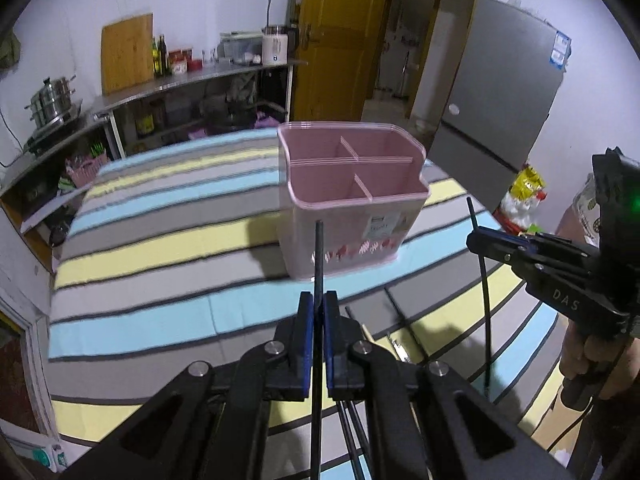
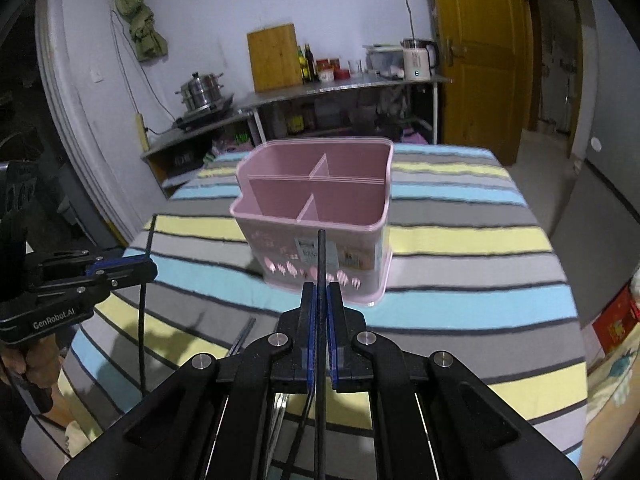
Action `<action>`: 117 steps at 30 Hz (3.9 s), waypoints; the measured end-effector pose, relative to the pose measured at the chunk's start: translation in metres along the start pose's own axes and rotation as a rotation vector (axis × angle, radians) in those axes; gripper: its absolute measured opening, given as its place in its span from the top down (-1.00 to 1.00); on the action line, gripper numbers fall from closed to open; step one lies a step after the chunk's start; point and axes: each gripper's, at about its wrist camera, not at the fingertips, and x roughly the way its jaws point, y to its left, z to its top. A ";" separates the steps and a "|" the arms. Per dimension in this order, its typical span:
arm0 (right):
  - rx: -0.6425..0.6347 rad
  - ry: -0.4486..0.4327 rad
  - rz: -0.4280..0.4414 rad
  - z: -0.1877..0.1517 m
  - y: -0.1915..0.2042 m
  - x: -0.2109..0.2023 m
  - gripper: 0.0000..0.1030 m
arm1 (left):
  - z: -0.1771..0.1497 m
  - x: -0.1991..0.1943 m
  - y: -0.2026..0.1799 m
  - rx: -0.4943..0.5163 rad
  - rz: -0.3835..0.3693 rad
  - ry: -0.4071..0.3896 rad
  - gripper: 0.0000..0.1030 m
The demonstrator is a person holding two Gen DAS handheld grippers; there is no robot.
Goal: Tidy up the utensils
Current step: 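Lift and carry the black chopsticks in both tools over the pink basket, then lower the chopsticks into the pink basket and open both tools, then grasp another black chopstick with the left tool while the right tool grasps one too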
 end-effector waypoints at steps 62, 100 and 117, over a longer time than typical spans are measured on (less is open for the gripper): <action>0.055 -0.157 0.028 0.100 0.007 0.028 0.90 | 0.115 0.022 0.036 -0.176 -0.073 -0.099 0.57; 0.057 -0.196 -0.025 -0.035 -0.001 -0.068 0.47 | -0.035 -0.051 0.001 -0.082 0.043 -0.253 0.19; 0.060 -0.065 -0.016 -0.080 -0.002 -0.039 0.48 | -0.095 0.006 -0.009 -0.068 0.046 -0.070 0.20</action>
